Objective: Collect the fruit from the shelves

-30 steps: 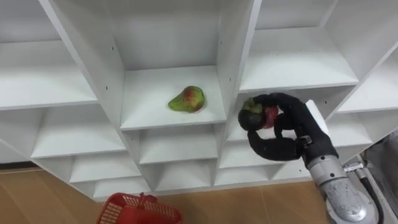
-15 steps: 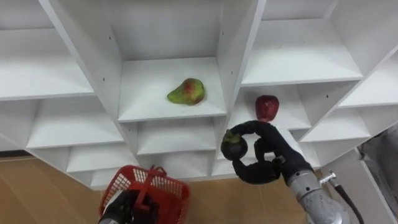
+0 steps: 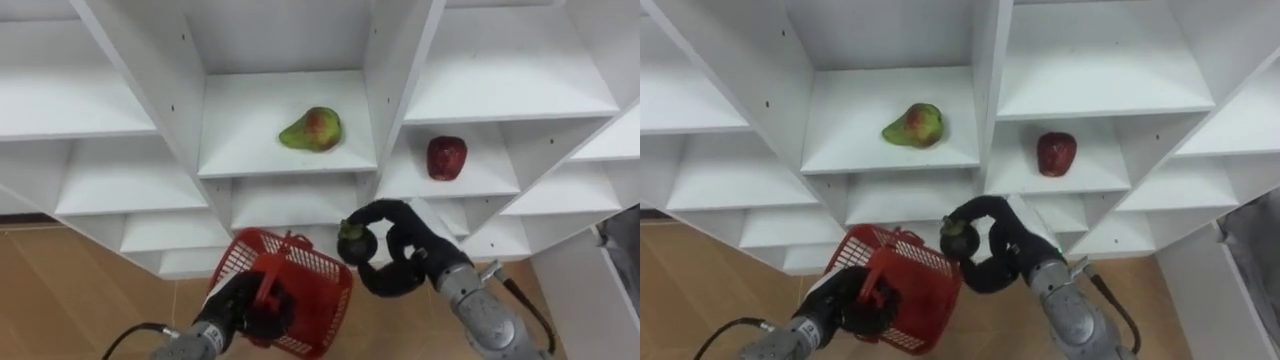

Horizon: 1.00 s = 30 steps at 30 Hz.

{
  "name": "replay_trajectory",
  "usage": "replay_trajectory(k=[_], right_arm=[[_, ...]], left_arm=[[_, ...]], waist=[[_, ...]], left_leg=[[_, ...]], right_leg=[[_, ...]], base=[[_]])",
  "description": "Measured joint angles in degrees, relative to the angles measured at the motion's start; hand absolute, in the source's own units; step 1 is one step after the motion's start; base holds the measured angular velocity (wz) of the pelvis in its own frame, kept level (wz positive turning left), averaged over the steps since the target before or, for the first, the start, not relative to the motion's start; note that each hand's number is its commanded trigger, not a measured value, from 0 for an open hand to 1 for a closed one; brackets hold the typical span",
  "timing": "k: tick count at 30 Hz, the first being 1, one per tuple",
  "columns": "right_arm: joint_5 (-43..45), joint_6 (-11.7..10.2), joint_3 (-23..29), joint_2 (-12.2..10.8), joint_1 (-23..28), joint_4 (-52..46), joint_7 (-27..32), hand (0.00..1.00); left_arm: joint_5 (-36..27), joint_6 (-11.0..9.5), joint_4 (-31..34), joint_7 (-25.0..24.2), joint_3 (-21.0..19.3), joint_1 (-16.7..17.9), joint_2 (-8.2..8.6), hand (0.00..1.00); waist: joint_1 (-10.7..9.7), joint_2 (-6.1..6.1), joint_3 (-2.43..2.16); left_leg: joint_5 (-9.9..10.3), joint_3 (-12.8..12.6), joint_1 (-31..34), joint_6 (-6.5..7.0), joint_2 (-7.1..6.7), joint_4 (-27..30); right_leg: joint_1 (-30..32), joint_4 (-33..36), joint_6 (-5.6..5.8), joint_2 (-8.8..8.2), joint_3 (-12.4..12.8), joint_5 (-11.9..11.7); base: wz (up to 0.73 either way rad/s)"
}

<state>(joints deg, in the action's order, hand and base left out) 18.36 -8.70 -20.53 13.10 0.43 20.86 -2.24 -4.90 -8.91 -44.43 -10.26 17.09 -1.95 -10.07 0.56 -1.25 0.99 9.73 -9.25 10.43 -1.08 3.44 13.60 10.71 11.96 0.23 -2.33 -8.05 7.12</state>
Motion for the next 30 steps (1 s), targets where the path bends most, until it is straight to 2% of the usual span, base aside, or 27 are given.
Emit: replay_trajectory(k=[7,12,22,23,25,26,30], right_arm=[[0.1,0.0,-3.3,0.1,-0.3,3.2,-1.8,1.0],[0.1,0.0,-3.5,0.1,-0.2,3.4,-2.7,1.0],[-0.1,0.0,-4.0,0.2,-0.5,3.6,-3.2,1.0],[-0.1,0.0,-4.0,0.2,-0.5,3.6,-3.4,0.78],[-0.1,0.0,-3.8,0.2,-0.5,3.7,-4.0,0.12],[-0.1,0.0,-3.6,0.2,-0.5,3.8,-4.1,0.0],[-0.1,0.1,-3.1,0.2,-0.5,5.9,-4.3,0.0]], left_arm=[[-1.3,-0.2,0.1,-1.5,2.1,-0.3,-0.04,1.0],[-1.2,-0.3,1.8,-3.1,2.5,-0.3,-0.03,1.0],[-1.2,-0.2,5.5,-4.3,2.4,0.2,-0.66,1.0],[-1.2,-0.2,5.8,-4.3,2.4,0.3,-0.66,1.0],[-1.2,-0.2,7.0,-4.4,2.4,0.5,-0.82,1.0],[-1.2,-0.2,7.3,-4.4,2.4,0.6,-0.83,1.0],[-1.4,-0.3,10.4,-4.5,3.2,1.0,-0.88,1.0]], waist=[[0.5,0.62,-0.03],[1.5,1.0,-0.11],[1.5,1.02,-0.13],[1.5,1.02,-0.13],[1.5,1.04,-0.14],[1.4,1.04,-0.15],[1.5,1.28,-0.29]], left_leg=[[0.0,0.0,0.4,0.04,0.0,0.0],[-0.2,0.0,1.1,0.23,-0.04,0.0],[-0.2,0.1,1.3,0.24,-0.09,0.1],[-0.2,0.1,1.3,0.24,-0.09,0.2],[-0.2,0.1,1.3,0.24,-0.09,0.2],[-0.2,0.1,1.3,0.24,-0.09,0.2],[-0.2,0.1,1.4,0.24,-0.09,0.3]], right_leg=[[0.5,0.4,-0.04,-0.02,-0.1,0.0],[1.5,0.8,-0.09,-0.11,-0.1,-0.1],[1.5,0.7,-0.08,-0.21,-0.2,0.0],[1.5,0.7,-0.08,-0.21,-0.2,0.0],[1.5,0.7,-0.08,-0.21,-0.3,0.0],[1.5,0.7,-0.08,-0.21,-0.3,0.0],[1.5,0.7,-0.08,-0.24,-0.4,0.0]], base=[[0.0],[0.0],[0.0],[0.0],[0.0],[0.0],[0.0]])
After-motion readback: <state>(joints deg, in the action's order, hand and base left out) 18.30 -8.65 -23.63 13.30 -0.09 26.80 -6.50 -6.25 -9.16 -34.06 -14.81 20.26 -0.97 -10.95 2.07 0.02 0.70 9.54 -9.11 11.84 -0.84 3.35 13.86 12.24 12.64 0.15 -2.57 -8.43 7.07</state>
